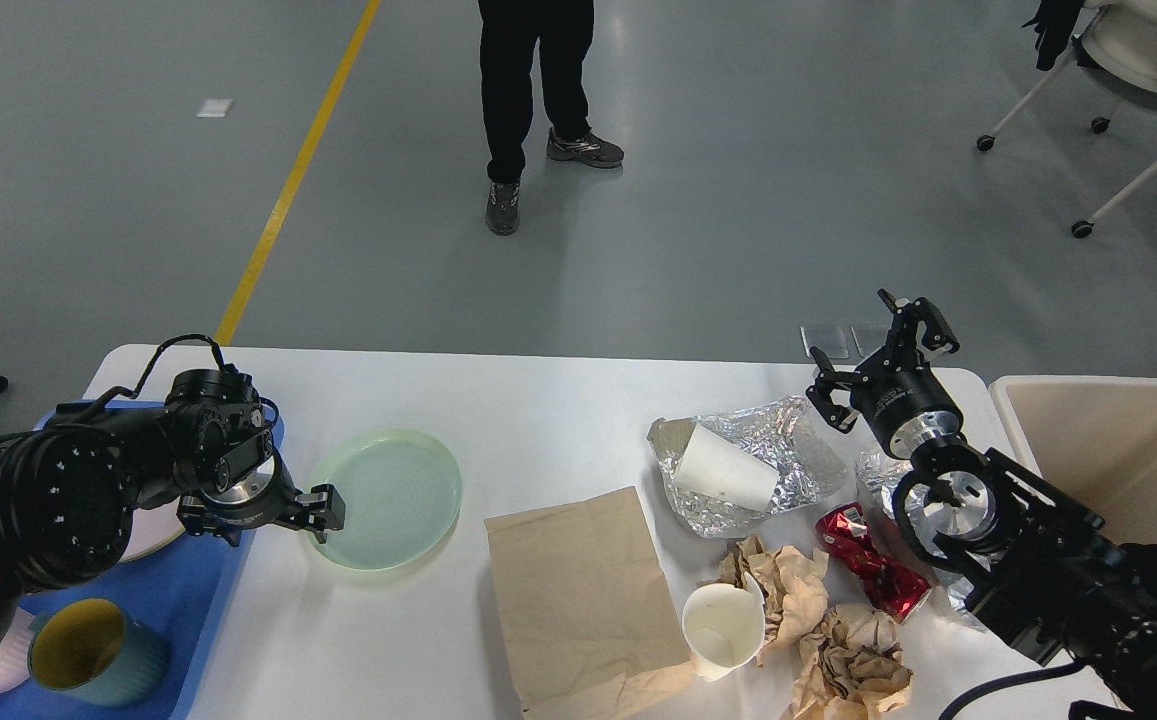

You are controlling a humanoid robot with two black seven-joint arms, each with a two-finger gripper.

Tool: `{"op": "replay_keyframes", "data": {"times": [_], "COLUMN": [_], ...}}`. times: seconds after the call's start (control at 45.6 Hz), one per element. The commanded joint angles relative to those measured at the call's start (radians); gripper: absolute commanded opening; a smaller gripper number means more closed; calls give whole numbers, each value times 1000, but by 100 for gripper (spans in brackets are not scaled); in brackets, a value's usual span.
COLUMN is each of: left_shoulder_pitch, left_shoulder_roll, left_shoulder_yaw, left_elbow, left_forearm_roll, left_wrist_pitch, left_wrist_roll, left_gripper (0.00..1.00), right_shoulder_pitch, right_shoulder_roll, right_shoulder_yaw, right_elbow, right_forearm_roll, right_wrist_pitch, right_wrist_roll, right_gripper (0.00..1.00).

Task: Tidy desktop
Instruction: 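Lower the left gripper to the pale green plate's edge and grip it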

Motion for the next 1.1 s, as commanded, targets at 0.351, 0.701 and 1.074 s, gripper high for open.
{"op": "replay_keyframes", "data": {"times": [0.351, 0.701, 1.074], "left_shoulder_pitch": [-19, 30, 63], "left_shoulder_roll": [-15, -49, -66], "left_shoulder_yaw": [-2, -51, -59], "left_elbow": [10, 27, 27], "left_forearm_roll": [0, 0, 2], "left_wrist_pitch": [-17, 152, 152], "left_wrist_roll": [-1, -1, 5], "left_gripper": [96, 96, 96], "right_shoulder_pitch": [0, 0, 0], "right_shoulder_roll": [0, 0, 0], "right_shoulder_yaw": [0, 0, 0], "right_elbow": [0, 0, 0], "right_forearm_roll": [0, 0, 0], "right_wrist_pitch": [0, 0, 0], "right_wrist_roll": [0, 0, 0], "right_gripper": [100, 100, 100]}}
